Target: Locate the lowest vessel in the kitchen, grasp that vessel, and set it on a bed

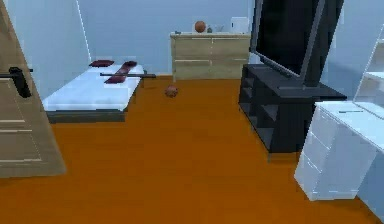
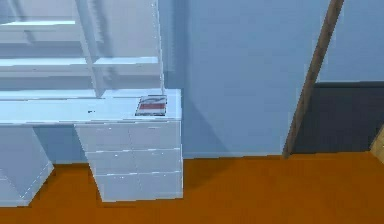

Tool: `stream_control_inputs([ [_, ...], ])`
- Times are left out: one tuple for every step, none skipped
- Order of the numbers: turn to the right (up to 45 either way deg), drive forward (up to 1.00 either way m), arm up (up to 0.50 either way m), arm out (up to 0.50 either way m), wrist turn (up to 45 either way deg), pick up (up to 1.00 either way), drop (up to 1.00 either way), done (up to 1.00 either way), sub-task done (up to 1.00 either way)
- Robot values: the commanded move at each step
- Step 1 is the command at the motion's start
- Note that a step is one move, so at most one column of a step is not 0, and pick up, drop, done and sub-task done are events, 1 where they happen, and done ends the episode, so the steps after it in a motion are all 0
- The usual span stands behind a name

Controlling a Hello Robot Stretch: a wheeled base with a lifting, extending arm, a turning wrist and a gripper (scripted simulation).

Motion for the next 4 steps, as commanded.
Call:
stream_control_inputs([
  [-45.0,0.0,0.0,0.0,0.0,0.0,0.0,0.0,0.0],
  [-33.0,0.0,0.0,0.0,0.0,0.0,0.0,0.0,0.0],
  [0.0,1.0,0.0,0.0,0.0,0.0,0.0,0.0,0.0],
  [-15.0,0.0,0.0,0.0,0.0,0.0,0.0,0.0,0.0],
])
